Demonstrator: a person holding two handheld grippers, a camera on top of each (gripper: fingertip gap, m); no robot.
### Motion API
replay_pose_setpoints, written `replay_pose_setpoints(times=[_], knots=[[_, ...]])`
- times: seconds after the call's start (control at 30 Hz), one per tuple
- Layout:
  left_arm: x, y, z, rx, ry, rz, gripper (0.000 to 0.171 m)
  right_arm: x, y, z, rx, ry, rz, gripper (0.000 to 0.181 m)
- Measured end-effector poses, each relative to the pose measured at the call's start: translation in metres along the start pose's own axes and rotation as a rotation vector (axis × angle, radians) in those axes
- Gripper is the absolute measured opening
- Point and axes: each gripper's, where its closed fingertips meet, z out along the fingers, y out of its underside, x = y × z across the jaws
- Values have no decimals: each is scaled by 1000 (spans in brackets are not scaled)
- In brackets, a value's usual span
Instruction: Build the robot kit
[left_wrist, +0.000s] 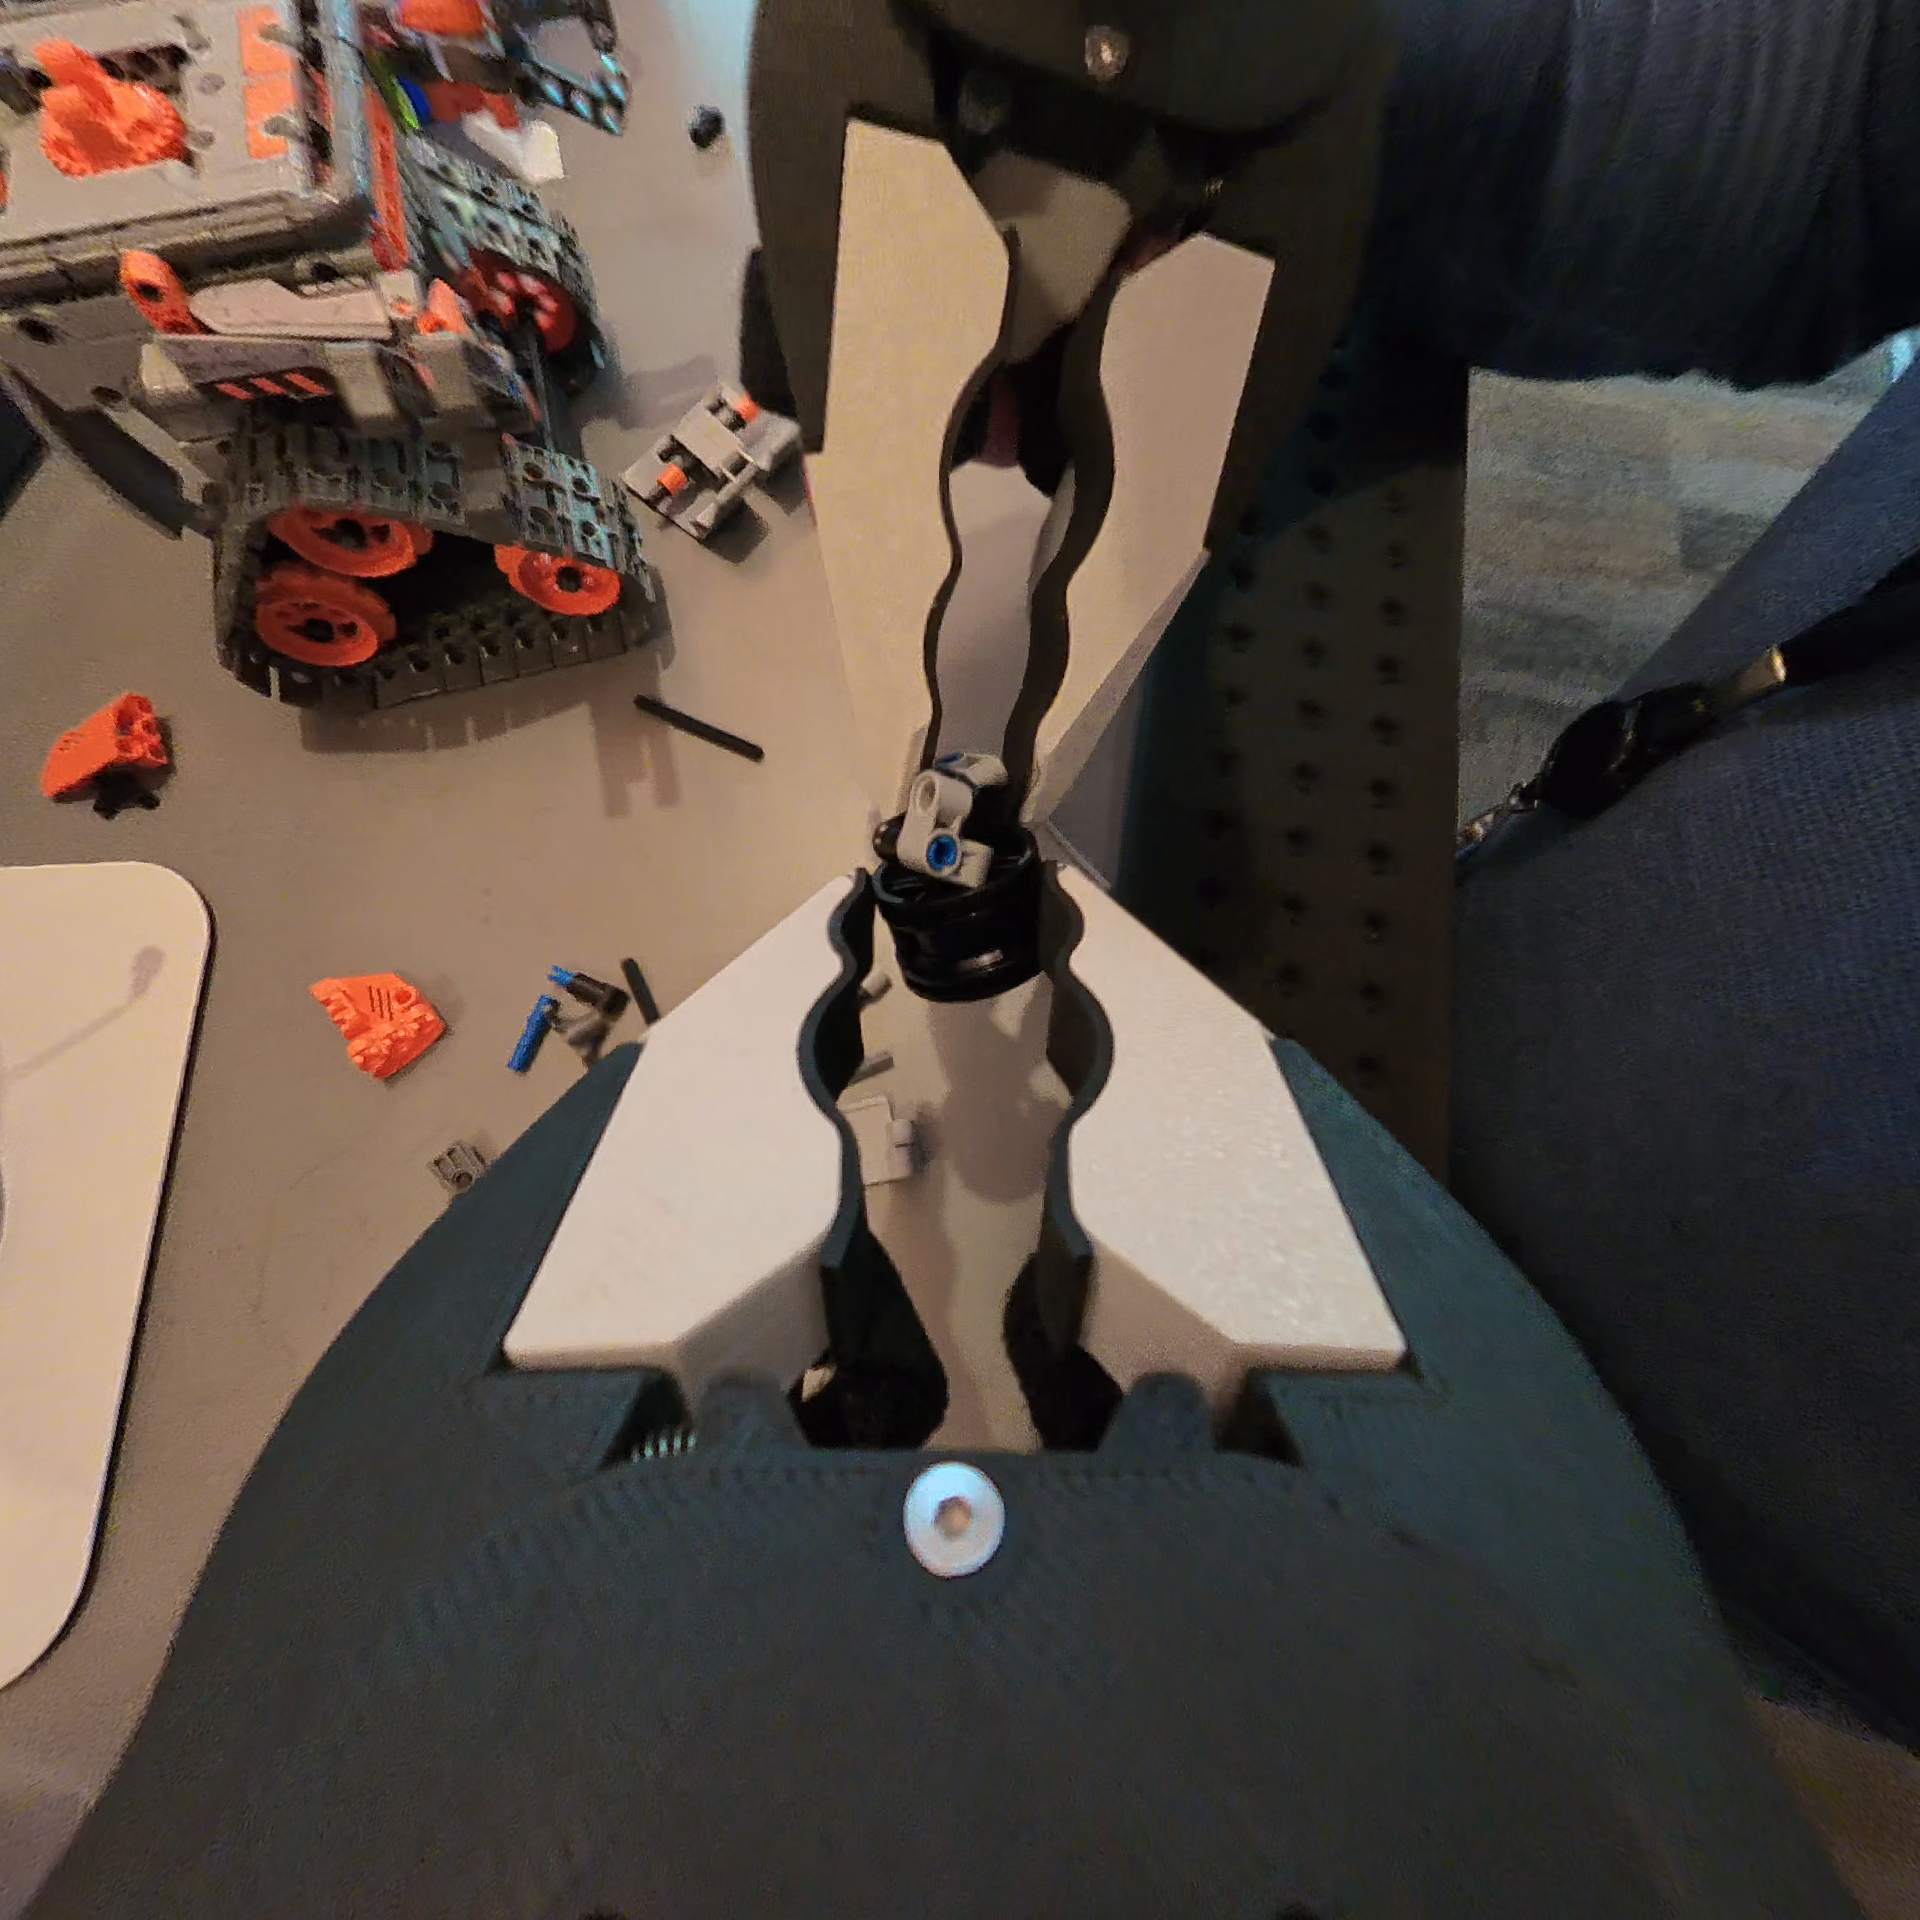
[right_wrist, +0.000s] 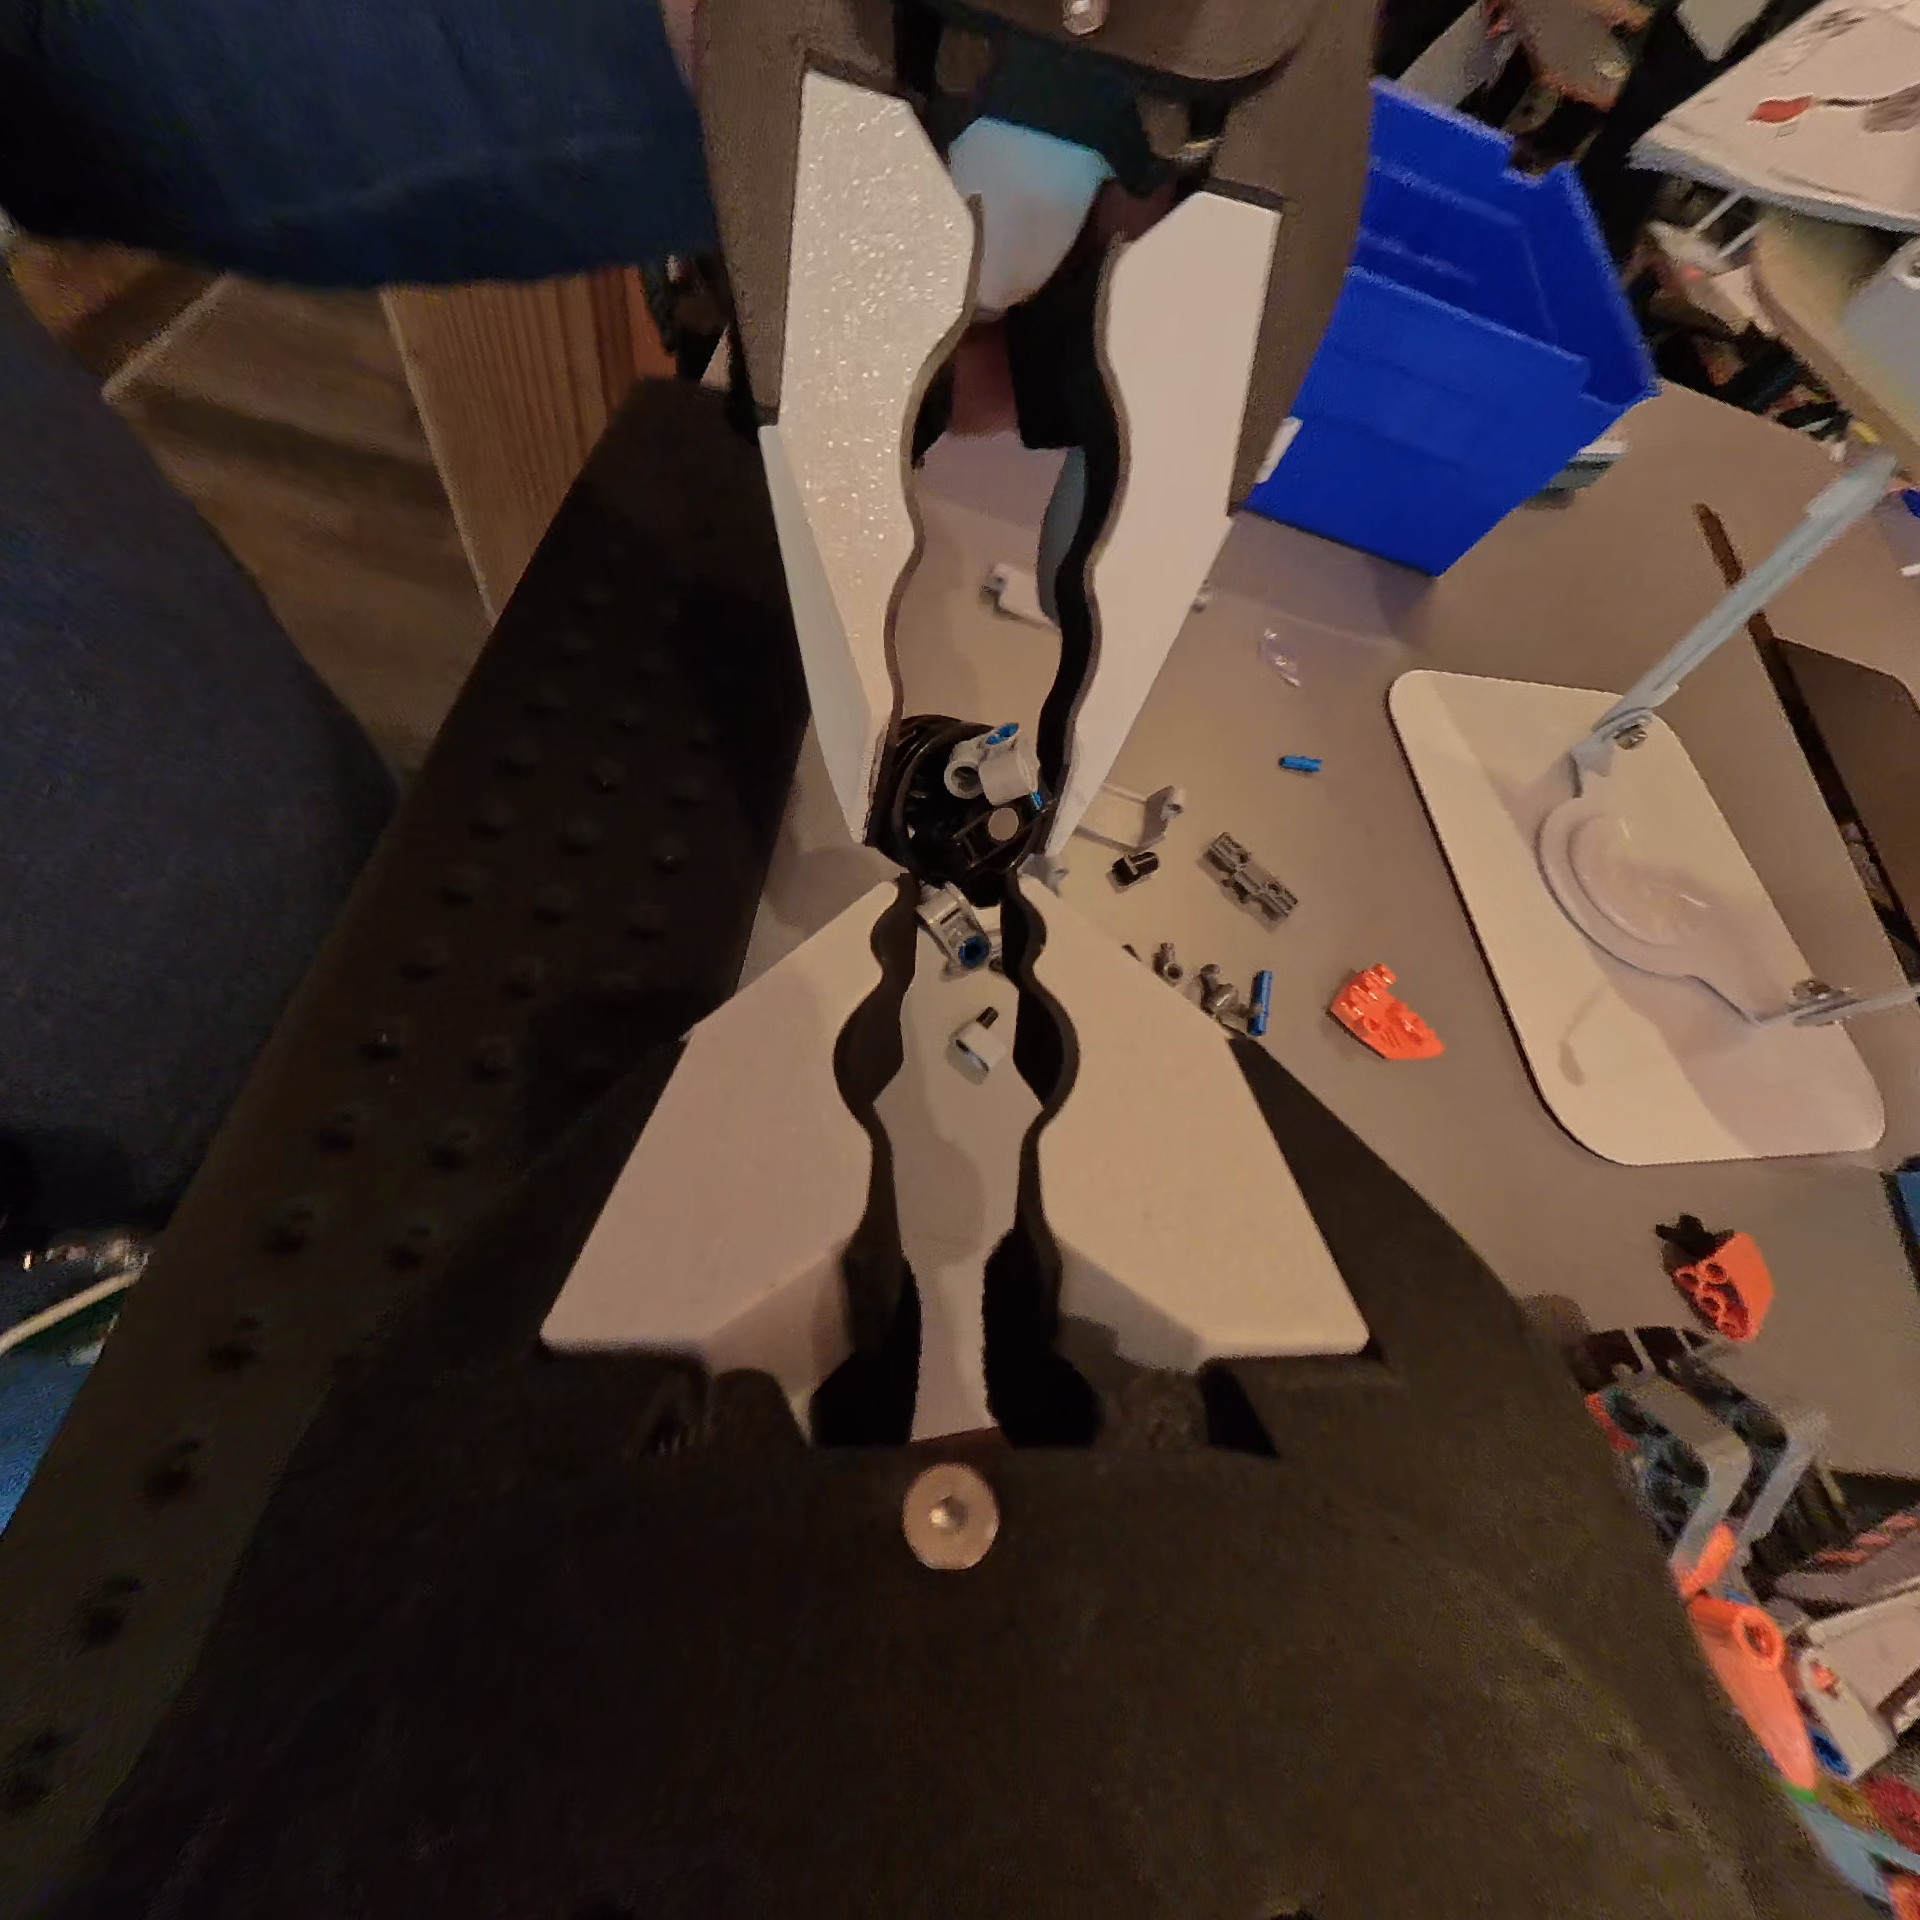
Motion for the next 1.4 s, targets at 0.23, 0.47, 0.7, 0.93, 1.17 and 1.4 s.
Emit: replay_pose_setpoints(times=[0.23,0.47,0.7,0.93,1.17,1.4], knots=[[-18,-15,-10,153,-85,-59,38,12,-6,-5,143,-20,202,13],[-29,-22,-37,276,-229,-64,52,25,-24,-12,319,-92,428,13],[-36,-19,-44,314,-390,17,52,43,-29,-24,518,-216,744,13],[-34,-34,-31,315,-379,65,47,43,-26,-23,534,-262,794,13],[-34,-43,-28,444,-247,-65,29,34,-27,-20,499,-289,769,13],[-40,-51,-42,658,-61,-305,28,40,-35,-32,576,-274,734,14]])
